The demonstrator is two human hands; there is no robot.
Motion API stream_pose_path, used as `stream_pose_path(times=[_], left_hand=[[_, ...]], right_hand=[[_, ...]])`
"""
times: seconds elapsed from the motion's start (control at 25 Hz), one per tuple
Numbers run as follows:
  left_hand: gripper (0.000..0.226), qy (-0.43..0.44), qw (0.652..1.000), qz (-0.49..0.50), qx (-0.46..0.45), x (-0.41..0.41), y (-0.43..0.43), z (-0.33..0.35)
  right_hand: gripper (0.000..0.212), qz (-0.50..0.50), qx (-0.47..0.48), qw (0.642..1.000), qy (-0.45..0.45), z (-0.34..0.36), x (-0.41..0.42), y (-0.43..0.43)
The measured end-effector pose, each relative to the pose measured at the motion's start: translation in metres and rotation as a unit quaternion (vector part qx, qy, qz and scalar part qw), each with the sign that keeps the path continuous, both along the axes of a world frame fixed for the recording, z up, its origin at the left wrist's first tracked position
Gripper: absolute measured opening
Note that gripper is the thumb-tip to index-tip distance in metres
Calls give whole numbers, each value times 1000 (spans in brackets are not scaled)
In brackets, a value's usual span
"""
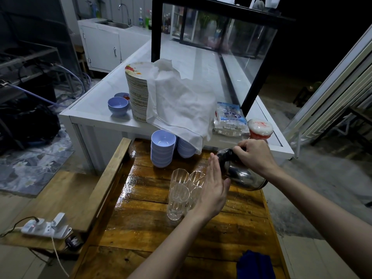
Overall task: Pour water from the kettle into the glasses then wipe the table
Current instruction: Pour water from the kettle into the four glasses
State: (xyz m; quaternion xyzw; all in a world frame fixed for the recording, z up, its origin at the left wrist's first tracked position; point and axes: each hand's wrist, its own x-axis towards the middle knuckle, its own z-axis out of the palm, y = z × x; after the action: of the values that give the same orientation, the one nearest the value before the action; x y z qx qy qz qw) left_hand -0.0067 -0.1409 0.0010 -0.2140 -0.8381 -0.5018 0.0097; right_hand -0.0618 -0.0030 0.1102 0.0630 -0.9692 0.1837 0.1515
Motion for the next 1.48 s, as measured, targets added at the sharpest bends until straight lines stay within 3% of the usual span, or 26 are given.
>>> stream_pose_path(times=[0.6, 1.48], left_hand=[[73, -7, 1000, 7, 9, 0, -3, -2], [73, -8, 1000, 3, 0, -5, -3, -5]], right_hand=[[39, 21, 57, 998, 33, -1, -6, -7], [44, 15, 67, 996, 55, -7, -4, -4]])
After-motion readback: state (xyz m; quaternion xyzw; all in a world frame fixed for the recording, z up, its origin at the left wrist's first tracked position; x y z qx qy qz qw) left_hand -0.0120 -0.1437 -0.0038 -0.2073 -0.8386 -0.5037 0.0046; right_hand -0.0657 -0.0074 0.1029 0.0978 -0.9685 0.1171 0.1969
